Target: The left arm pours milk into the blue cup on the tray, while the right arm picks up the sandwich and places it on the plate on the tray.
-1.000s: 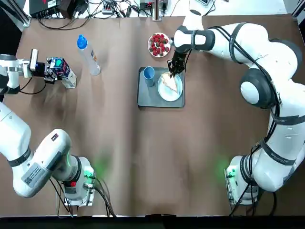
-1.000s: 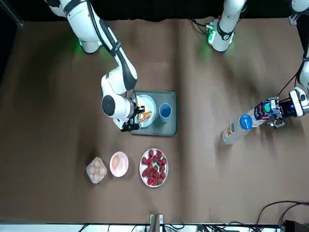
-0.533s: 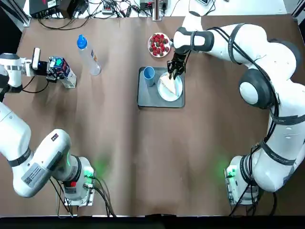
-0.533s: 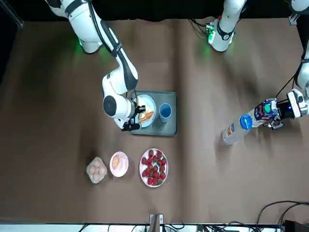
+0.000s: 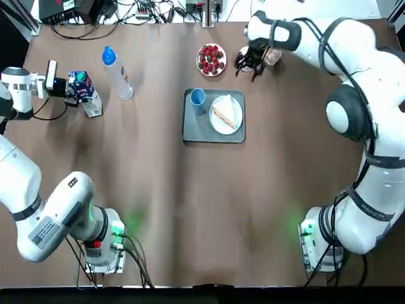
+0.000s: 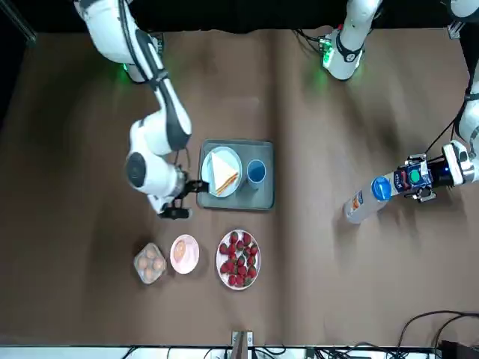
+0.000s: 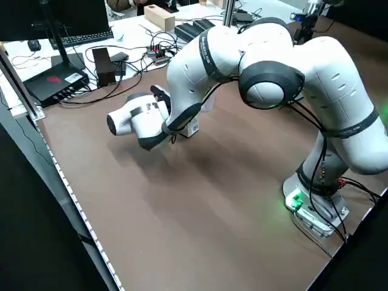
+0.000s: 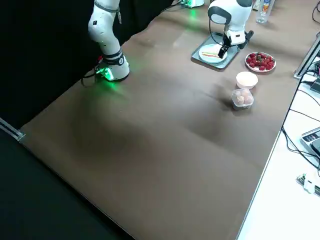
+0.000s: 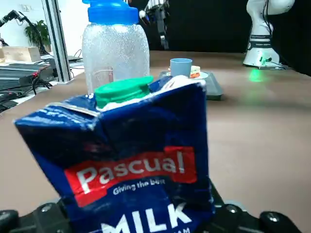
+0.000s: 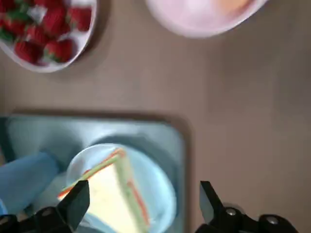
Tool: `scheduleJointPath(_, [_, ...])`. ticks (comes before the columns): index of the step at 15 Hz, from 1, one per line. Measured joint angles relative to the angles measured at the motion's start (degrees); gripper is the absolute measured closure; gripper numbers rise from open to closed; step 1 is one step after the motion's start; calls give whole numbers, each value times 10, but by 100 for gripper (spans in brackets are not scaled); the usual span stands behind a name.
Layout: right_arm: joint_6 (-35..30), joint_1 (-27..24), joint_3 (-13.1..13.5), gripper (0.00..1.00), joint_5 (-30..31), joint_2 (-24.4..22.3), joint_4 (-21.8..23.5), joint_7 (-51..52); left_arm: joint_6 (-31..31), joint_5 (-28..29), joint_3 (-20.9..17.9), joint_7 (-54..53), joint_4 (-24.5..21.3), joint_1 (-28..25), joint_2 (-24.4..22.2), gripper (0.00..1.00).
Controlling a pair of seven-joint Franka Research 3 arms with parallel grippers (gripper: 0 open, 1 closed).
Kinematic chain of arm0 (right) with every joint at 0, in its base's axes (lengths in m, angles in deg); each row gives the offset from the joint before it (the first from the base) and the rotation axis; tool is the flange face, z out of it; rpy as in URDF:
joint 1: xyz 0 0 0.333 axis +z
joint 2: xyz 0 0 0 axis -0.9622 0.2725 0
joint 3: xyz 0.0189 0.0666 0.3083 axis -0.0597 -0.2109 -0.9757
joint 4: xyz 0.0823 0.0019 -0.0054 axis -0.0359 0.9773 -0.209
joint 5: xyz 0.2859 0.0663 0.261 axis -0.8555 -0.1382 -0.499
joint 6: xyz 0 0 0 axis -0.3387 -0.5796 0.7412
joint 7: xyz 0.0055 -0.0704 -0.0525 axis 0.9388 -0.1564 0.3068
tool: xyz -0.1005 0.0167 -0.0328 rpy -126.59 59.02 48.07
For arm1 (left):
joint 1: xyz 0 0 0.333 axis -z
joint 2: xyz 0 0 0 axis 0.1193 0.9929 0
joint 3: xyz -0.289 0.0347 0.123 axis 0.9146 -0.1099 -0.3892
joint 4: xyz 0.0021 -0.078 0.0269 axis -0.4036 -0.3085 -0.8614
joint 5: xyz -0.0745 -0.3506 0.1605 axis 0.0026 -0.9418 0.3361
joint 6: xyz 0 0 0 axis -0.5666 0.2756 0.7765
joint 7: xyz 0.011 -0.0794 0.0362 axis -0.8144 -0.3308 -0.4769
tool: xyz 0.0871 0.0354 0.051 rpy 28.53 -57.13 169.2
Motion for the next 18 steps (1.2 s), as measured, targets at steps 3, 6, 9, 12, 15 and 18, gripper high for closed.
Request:
scheduleJointPath(3, [-33, -7, 39, 0, 72, -29, -1, 10, 0, 0, 0, 0, -3, 0, 0, 1])
scheduleJointPath(6, [-97, -45, 75, 0, 89, -60, -2, 115, 0, 0, 0, 0, -5, -2, 0, 7])
scheduleJointPath(9, [-170, -94, 99, 0, 89, -99, -5, 207, 0, -9, 0, 0, -5, -4, 0, 20])
scheduleJointPath(12, [-235, -120, 126, 0, 109, -150, -8, 255, -2, -14, 0, 7, -2, -4, -3, 28])
scheduleJointPath(15, [-252, -118, 126, 0, 160, -187, -8, 257, -2, -14, 0, 24, 1, -4, -10, 30])
scheduleJointPath(18, [-273, -116, 126, 0, 171, -195, -8, 257, -2, -14, 0, 28, 1, -3, -16, 39])
